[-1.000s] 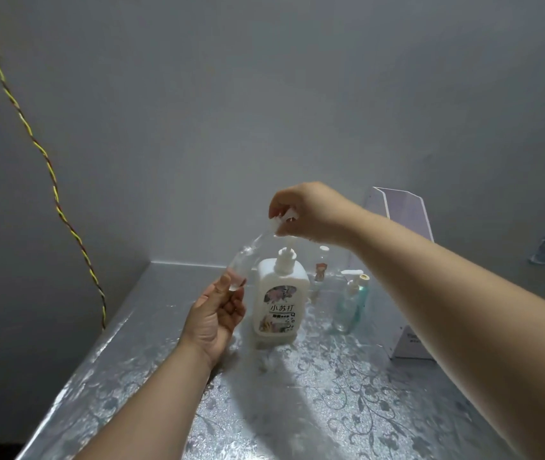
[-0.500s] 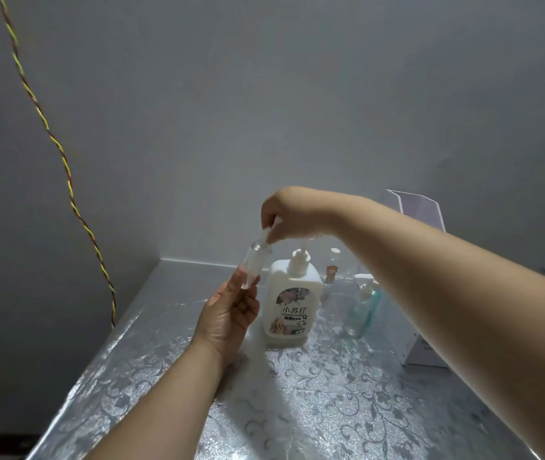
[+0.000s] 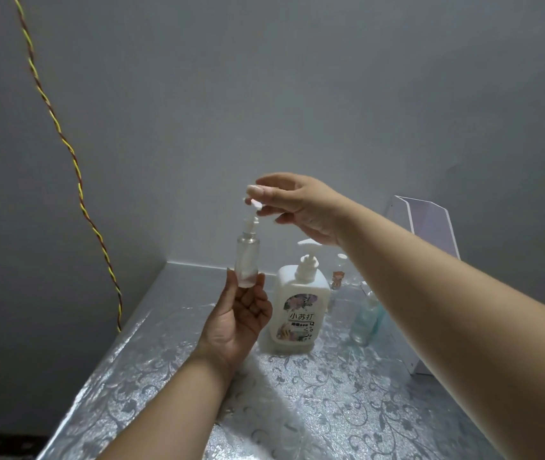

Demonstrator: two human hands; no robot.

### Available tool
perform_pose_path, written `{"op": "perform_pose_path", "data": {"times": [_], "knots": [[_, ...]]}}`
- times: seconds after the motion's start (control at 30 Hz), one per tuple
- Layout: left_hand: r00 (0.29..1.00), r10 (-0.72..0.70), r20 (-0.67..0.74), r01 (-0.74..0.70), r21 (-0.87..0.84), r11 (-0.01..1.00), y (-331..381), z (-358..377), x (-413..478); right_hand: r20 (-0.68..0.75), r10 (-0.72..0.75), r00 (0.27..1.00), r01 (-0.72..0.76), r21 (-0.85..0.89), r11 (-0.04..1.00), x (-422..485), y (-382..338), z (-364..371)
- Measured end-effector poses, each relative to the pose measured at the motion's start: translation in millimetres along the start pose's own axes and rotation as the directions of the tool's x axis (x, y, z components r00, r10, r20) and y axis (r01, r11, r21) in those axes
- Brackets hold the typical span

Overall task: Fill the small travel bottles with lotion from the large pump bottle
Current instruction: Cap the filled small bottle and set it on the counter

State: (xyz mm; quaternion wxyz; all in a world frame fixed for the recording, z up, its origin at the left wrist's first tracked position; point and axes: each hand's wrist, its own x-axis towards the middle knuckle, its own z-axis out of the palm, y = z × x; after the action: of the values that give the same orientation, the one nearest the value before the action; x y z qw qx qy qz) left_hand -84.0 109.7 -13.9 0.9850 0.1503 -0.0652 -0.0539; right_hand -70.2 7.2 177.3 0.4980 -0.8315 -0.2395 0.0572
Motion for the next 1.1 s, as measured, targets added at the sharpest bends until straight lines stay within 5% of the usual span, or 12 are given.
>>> {"op": "perform_pose_path", "data": {"times": [0.2, 0.57, 0.73, 1.0, 1.1], "knots": [[0.998, -0.043, 0.041, 0.042, 0.022, 0.999, -0.3, 2.4, -1.6, -0.01, -0.03, 0.999, 0.029, -0.077, 0.997, 2.6, 11.8, 12.1], [0.998, 0.008, 0.055, -0.017, 0.161, 0.987, -4.1, 5.4, -1.8, -0.235, -0.055, 0.971, 0.02, -0.15, 0.989, -5.0, 23.3, 20.4], [0.998, 0.014, 0.063, -0.024, 0.162, 0.986, -0.9, 7.5, -3.0, -0.081, -0.004, 0.997, 0.004, -0.002, 1.0, -9.9, 13.6, 6.4], [0.993, -0.001, 0.119, -0.013, 0.124, 0.992, 0.9, 9.7, -5.8, -0.088, -0.018, 0.996, 0.026, 0.092, 0.995, -9.7, 21.7, 15.2], [0.99, -0.014, 0.143, -0.009, 0.158, 0.987, 0.2, 9.9, -6.5, -0.089, -0.061, 0.994, 0.062, 0.005, 0.998, -8.3, 22.3, 13.2]]}}
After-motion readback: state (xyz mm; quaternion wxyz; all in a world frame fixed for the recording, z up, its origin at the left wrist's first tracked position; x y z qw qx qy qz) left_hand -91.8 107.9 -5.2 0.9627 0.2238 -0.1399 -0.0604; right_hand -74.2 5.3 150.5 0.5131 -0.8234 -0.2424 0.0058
